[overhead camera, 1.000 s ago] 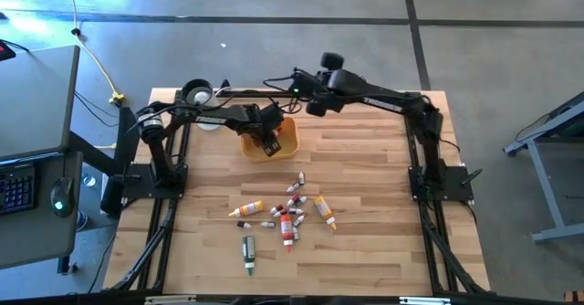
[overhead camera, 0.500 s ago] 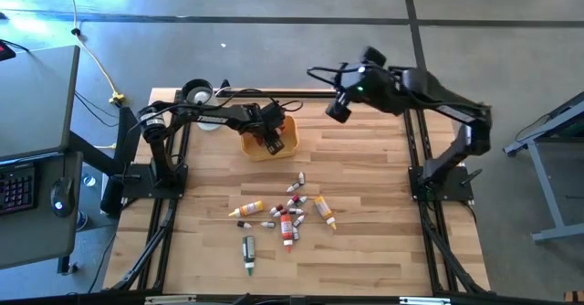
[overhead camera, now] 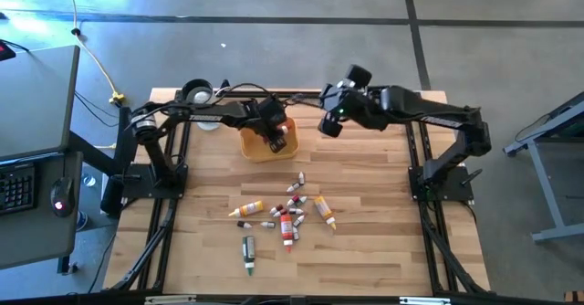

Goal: Pick & Place food coloring
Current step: Put the large red food coloring bottle into the yellow bin

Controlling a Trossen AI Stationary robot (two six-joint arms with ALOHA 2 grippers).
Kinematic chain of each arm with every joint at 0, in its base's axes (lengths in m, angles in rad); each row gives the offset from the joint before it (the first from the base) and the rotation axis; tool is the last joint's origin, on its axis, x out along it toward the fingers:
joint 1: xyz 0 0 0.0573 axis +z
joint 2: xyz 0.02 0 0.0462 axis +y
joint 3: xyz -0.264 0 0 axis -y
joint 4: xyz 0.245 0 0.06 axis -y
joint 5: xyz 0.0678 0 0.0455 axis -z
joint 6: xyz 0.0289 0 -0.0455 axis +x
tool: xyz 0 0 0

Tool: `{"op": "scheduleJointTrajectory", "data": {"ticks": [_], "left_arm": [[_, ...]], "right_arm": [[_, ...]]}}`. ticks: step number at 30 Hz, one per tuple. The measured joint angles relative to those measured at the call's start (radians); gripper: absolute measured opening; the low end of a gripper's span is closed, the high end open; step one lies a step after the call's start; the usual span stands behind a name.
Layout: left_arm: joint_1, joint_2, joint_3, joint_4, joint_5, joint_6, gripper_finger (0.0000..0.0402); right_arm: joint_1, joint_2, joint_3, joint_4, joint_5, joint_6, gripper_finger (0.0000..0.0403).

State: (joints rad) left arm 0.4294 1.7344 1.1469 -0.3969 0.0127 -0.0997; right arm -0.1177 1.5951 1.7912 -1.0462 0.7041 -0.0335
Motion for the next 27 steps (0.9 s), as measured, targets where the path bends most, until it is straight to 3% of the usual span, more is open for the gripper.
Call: {"op": "scheduleJointTrajectory", "data": {"ticks": [7, 15, 18, 22, 25, 27], "left_arm": [[-0.012, -0.201, 0.000, -0.056, 0.010, 0.049, 0.0123], [-0.084, -0.416, -0.074, 0.075, 0.023, 0.097, 0.0123], [-0.122, -0.461, -0.164, 0.201, 0.025, 0.118, 0.0123], [-0.158, -0.485, -0.315, 0.463, 0.023, 0.128, 0.0123], [-0.170, -0.488, -0.425, 0.708, 0.023, 0.149, 0.0123], [-0.169, -0.488, -0.483, 0.847, 0.033, 0.149, 0.0123]], "right_arm": [[0.007, 0.000, -0.119, 0.035, 0.117, 0.034, 0.0001], [0.008, -0.066, -0.202, 0.171, 0.033, 0.027, 0.0001], [0.007, -0.143, -0.299, 0.332, -0.096, -0.010, 0.0001], [-0.004, -0.244, -0.507, 0.606, -0.382, -0.093, 0.0001], [-0.007, -0.291, -0.694, 0.899, -0.592, -0.160, 0.0001], [-0.006, -0.294, -0.821, 1.143, -0.677, -0.198, 0.0002]]}}
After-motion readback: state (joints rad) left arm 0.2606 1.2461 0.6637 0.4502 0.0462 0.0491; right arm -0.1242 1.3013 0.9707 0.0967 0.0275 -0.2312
